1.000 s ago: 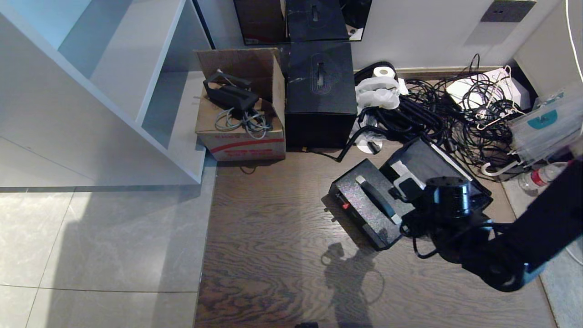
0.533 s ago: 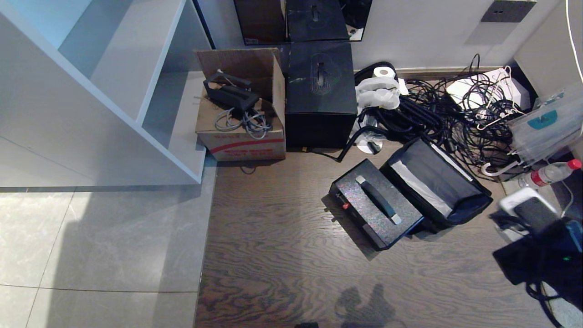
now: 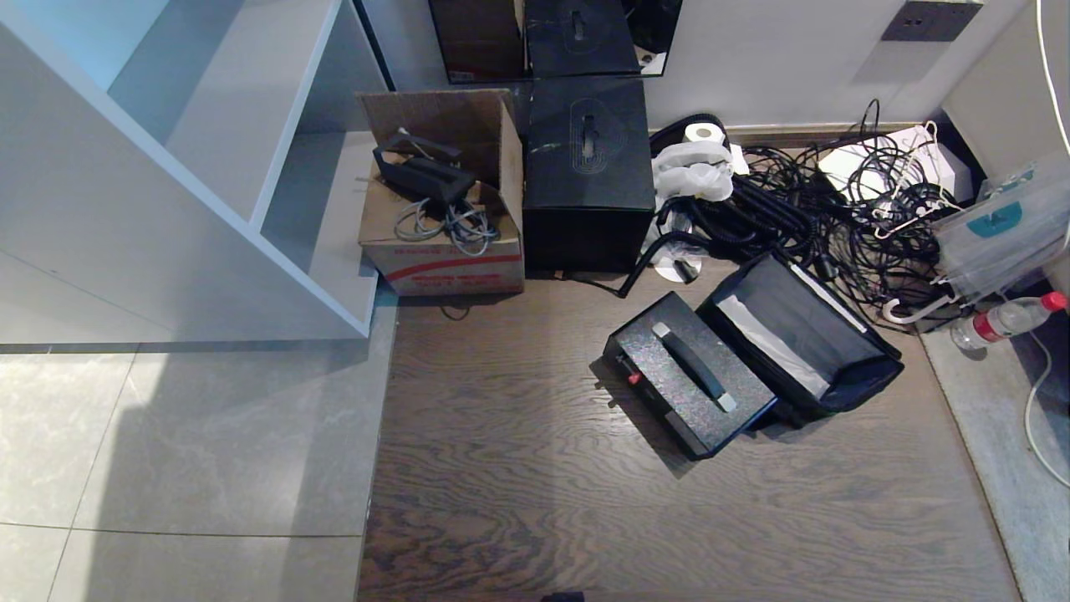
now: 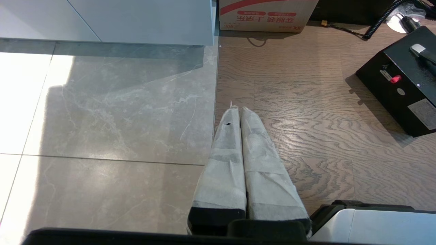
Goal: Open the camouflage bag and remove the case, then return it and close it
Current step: Grip the handle again
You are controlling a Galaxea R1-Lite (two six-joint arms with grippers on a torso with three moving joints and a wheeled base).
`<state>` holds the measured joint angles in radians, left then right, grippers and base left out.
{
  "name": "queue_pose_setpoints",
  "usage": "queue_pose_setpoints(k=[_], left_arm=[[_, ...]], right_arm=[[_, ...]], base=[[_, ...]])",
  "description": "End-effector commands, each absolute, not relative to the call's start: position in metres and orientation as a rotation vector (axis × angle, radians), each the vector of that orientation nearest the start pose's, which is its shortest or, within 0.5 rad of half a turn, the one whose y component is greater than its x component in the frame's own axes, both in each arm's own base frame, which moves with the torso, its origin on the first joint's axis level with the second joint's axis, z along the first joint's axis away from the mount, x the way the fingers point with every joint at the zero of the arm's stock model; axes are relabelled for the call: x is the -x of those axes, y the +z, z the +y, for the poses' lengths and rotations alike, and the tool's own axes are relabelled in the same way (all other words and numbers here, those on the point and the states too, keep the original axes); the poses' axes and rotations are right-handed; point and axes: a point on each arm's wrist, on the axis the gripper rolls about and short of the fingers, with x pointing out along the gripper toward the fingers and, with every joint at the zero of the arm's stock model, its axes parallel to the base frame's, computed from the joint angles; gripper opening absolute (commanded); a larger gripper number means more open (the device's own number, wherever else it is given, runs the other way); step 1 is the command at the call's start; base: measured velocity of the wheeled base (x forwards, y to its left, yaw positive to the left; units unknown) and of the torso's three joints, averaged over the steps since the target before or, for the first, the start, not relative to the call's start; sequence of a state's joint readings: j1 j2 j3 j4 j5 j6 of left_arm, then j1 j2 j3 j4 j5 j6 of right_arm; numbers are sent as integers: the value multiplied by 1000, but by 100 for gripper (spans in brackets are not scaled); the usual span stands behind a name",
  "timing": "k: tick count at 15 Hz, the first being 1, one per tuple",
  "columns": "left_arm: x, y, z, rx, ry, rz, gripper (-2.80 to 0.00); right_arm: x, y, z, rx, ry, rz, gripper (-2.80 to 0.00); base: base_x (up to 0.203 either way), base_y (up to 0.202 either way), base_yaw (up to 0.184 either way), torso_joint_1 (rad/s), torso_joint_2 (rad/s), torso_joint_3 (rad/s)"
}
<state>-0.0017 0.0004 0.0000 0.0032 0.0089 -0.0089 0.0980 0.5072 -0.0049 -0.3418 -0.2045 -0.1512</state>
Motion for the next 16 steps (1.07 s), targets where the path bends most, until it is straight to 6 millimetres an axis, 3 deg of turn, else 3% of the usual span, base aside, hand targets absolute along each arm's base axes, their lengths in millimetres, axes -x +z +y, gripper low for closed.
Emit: queue_pose_setpoints(k=[1, 8, 16], left_arm=[[23, 75, 0, 9, 8, 3, -280], [23, 75, 0, 9, 8, 3, -280], [23, 75, 0, 9, 8, 3, -280]], right_arm=[[-4, 94, -1, 136, -29, 71, -280], [20, 77, 0, 87, 21, -81, -280], [20, 77, 0, 48, 22, -86, -280]], base=[[0, 0, 0, 0, 0, 0], [0, 0, 0, 0, 0, 0], [0, 0, 0, 0, 0, 0]])
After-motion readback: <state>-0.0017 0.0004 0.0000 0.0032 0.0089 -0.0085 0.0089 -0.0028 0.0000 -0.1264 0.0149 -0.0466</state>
